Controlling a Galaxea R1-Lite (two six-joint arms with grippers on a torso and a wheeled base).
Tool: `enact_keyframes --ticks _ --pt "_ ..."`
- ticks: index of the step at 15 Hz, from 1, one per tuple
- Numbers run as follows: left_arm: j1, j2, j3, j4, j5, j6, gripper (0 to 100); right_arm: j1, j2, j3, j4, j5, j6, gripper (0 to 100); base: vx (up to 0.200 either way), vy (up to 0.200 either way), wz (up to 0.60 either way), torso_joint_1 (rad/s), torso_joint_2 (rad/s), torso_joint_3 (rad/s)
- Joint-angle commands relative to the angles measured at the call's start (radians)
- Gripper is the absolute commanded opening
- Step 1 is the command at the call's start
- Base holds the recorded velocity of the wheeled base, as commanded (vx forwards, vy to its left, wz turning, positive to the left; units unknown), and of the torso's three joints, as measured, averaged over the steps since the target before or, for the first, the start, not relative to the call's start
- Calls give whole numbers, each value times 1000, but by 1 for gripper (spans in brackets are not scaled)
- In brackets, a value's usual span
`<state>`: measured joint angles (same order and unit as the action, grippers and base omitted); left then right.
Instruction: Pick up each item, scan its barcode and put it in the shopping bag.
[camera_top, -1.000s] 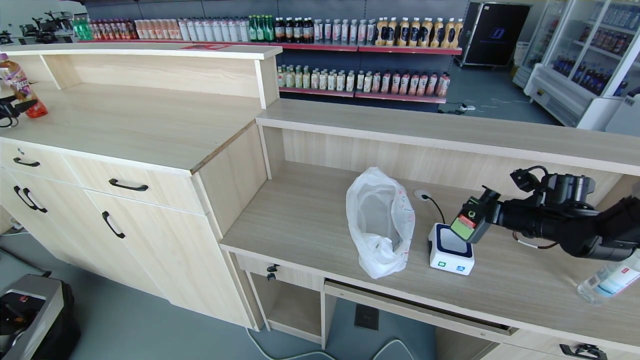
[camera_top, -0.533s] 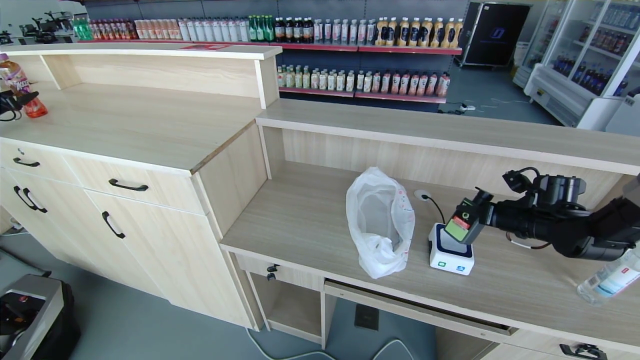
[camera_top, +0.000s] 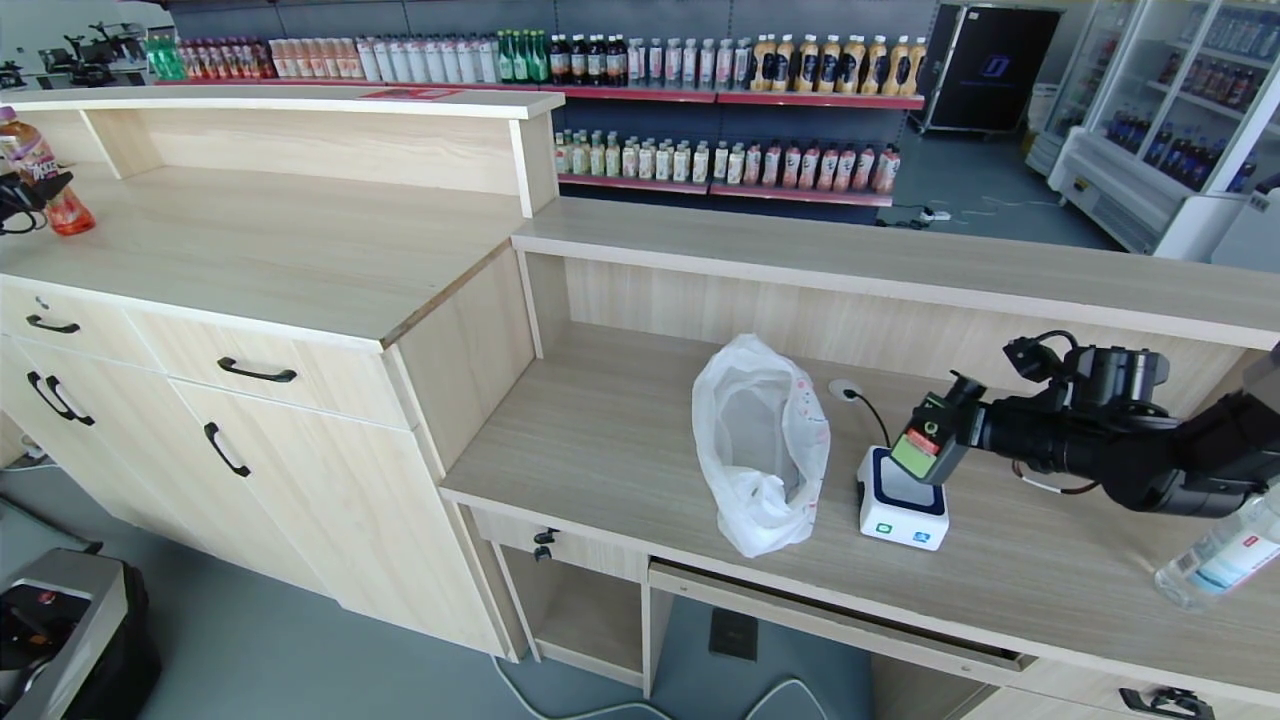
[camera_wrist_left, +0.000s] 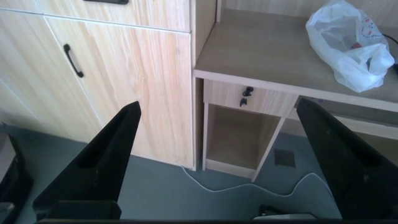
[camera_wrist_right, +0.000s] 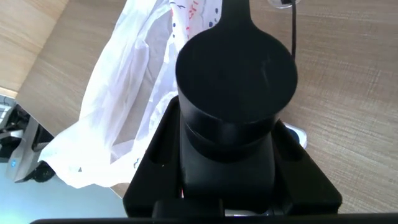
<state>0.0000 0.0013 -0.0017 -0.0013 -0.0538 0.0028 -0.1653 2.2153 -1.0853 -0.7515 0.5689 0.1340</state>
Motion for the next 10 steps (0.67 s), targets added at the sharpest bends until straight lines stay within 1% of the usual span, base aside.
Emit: enact_keyframes --ticks 1,2,3,4,5,6,7,8,10 --pt "0 0 0 0 0 0 100 0 -59 13 1 -54 -74 0 0 0 0 0 0 0" --pt "0 0 0 0 0 0 100 1 -123 71 1 -141 -202 0 0 0 0 0 0 0" --pt "0 0 0 0 0 0 100 0 -178 125 0 -213 -301 0 0 0 0 0 0 0" --pt "0 0 0 0 0 0 100 -17 -292 255 -11 -370 -521 0 0 0 0 0 0 0" --pt "0 0 0 0 0 0 100 -68 -358 346 -71 -428 -677 0 0 0 0 0 0 0" --pt "0 0 0 0 0 0 100 -89 -378 387 -118 -426 -723 0 0 0 0 0 0 0" --pt "0 0 0 0 0 0 100 -103 -421 455 -193 -425 -746 0 0 0 0 0 0 0" --pt "0 0 0 0 0 0 100 -105 -445 475 -223 -426 -748 0 0 0 0 0 0 0" --pt "0 0 0 0 0 0 100 -111 -468 475 -252 -423 -751 0 0 0 0 0 0 0"
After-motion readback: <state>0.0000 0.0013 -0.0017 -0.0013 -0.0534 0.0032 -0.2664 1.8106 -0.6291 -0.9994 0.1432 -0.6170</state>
